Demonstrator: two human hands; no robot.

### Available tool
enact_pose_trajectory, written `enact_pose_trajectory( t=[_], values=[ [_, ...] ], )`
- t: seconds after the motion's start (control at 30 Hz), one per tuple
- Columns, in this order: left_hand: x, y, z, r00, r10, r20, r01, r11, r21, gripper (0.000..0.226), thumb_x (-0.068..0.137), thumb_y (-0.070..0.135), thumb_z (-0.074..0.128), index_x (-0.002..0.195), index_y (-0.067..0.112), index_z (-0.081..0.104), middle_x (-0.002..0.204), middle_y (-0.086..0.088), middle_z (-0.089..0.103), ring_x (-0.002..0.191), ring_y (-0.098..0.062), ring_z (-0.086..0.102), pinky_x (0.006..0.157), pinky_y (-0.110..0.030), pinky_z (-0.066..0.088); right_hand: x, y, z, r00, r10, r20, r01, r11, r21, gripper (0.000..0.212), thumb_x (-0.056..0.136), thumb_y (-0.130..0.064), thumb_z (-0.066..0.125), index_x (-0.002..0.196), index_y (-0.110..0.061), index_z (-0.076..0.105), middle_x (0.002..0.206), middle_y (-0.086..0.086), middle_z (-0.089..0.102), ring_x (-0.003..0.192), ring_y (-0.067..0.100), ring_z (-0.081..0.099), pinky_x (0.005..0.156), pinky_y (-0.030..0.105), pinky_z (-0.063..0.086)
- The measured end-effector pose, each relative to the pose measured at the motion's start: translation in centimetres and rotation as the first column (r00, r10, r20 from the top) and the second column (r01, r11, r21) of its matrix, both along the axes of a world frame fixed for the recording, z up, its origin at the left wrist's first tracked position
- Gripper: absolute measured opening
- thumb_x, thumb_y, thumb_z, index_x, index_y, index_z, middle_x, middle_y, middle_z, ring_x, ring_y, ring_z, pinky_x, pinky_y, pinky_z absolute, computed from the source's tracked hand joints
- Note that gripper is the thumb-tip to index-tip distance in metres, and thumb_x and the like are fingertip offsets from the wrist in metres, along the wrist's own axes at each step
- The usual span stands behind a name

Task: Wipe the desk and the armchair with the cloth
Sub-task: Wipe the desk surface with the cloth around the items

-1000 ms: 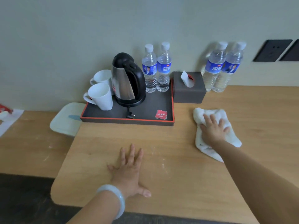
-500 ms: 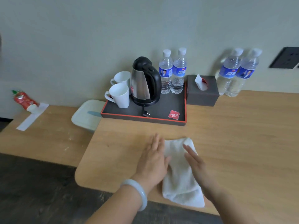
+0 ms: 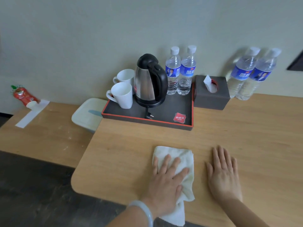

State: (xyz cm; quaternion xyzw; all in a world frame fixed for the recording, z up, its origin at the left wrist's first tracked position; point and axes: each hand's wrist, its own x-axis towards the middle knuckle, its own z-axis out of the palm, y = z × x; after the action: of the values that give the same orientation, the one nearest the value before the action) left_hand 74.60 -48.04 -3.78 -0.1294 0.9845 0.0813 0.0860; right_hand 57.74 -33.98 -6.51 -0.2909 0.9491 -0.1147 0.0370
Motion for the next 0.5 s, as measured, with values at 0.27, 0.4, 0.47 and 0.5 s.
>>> enact_pose_trajectory(
  t=[0.27, 0.4, 0.47, 0.5],
  values=[
    [-11.7, -3.1, 0.4, 1.0, -0.006, 0.005, 0.006, 1.0, 0.027, 0.056, 0.099, 0.038, 0.035, 0.151, 0.034, 0.016, 0.163, 0.004, -0.001, 0.148, -0.03, -0.006, 0.114, -0.062, -0.006, -0.3, 0.0, -0.2, 1.0, 0.013, 0.008, -0.013, 1.0, 0.022, 0.06, 0.097, -0.044, 0.016, 0.152, -0.02, 0.015, 0.161, -0.003, 0.008, 0.148, 0.011, -0.001, 0.121, 0.042, 0.003],
    [-5.9, -9.2, 0.1, 0.988, 0.146, -0.054, -0.148, 0.989, -0.03, 0.057, 0.094, 0.032, 0.039, 0.148, 0.037, 0.022, 0.16, 0.009, 0.01, 0.148, -0.021, 0.002, 0.116, -0.056, 0.003, -0.4, -0.3, -0.6, 0.999, -0.007, -0.052, 0.006, 1.0, -0.016, 0.074, 0.091, -0.059, 0.008, 0.148, -0.018, 0.032, 0.157, 0.003, 0.028, 0.145, 0.021, 0.023, 0.118, 0.046, 0.015],
    [-2.3, -14.0, 0.4, 0.973, 0.231, -0.009, -0.232, 0.971, -0.056, 0.059, 0.093, 0.031, 0.038, 0.149, 0.04, 0.019, 0.161, 0.012, 0.006, 0.148, -0.018, -0.001, 0.116, -0.056, 0.004, -0.4, -0.6, -0.7, 0.998, -0.012, -0.065, 0.011, 1.0, -0.018, 0.084, 0.089, -0.063, 0.001, 0.145, -0.014, 0.039, 0.153, 0.009, 0.036, 0.141, 0.028, 0.033, 0.114, 0.05, 0.02],
    [-0.7, -16.3, 0.7, 0.964, 0.267, 0.016, -0.265, 0.961, -0.074, 0.06, 0.094, 0.03, 0.037, 0.15, 0.041, 0.017, 0.161, 0.013, 0.004, 0.148, -0.016, -0.002, 0.116, -0.057, 0.004, -0.3, -0.7, -0.7, 0.998, -0.021, -0.064, 0.02, 1.0, -0.021, 0.086, 0.088, -0.064, 0.0, 0.144, -0.012, 0.041, 0.152, 0.01, 0.038, 0.139, 0.03, 0.035, 0.113, 0.051, 0.022]
  ],
)
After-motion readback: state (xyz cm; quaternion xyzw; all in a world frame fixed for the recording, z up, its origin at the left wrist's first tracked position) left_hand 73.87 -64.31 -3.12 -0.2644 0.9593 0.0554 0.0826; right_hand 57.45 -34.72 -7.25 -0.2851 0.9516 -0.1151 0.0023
